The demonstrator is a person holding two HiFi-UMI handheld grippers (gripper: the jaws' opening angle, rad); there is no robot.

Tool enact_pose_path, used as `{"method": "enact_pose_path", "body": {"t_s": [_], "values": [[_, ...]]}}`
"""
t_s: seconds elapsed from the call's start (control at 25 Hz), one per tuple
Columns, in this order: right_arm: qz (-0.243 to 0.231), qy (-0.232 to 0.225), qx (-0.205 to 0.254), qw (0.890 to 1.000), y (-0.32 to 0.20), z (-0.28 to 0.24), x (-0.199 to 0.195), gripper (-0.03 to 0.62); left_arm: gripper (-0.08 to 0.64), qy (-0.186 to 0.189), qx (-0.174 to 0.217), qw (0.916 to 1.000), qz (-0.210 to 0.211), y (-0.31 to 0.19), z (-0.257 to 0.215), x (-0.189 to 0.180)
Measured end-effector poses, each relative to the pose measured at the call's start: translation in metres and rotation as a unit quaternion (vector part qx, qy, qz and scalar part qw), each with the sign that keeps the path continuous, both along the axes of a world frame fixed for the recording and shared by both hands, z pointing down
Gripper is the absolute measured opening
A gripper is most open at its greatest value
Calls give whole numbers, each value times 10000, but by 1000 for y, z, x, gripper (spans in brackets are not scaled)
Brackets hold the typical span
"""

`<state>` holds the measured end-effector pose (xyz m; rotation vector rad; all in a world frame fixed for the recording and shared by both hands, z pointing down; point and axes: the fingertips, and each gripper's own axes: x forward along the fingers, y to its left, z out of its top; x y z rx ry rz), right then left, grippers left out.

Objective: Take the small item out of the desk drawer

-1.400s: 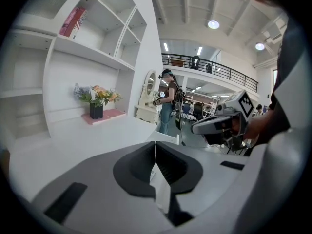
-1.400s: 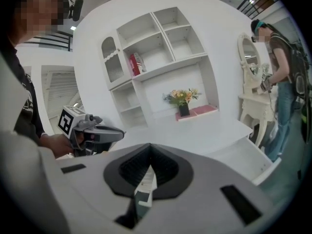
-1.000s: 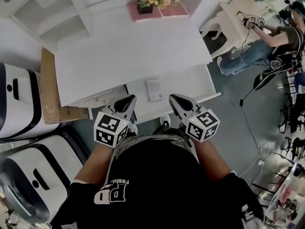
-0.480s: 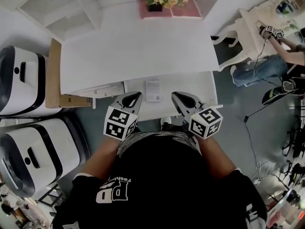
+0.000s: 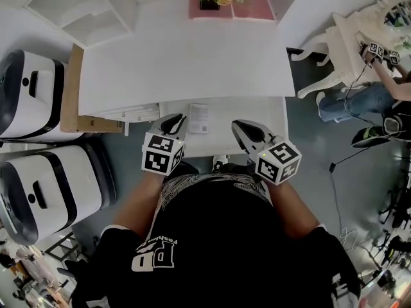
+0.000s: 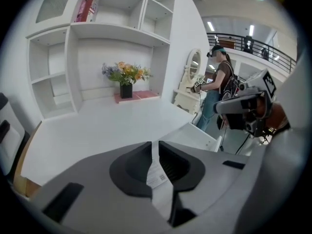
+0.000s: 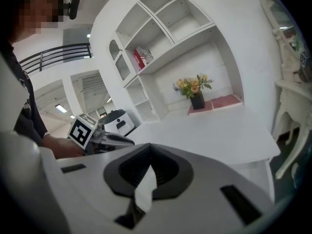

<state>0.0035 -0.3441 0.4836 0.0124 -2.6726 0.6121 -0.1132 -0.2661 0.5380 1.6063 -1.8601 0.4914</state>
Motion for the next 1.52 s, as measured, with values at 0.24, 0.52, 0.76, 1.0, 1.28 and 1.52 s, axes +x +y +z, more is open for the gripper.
{"method": "enact_pose_path", "body": {"t_s": [0.24,0.52,0.76,1.0,1.28,1.52], "values": [[-45,38,-112,9999,-11,14,16,9,91,173,-348,9987,-337,-8,36,-1],[72,152,-302,9994,-24,35,39,9,135,400,-871,9938,-561,-17,94,5],[165,326,-282,9989,-38,52,58,9,191,589,-1232,9863,-921,-23,148,-2],[368,456,-198,9981,-62,64,76,9,209,767,-1503,9791,-1132,-32,187,-8],[409,510,-262,9975,-68,73,77,9,302,829,-1873,9713,-1207,-44,221,-9],[458,572,-275,9969,-76,76,78,9,357,1114,-2122,9619,-1315,-54,242,-3]]}}
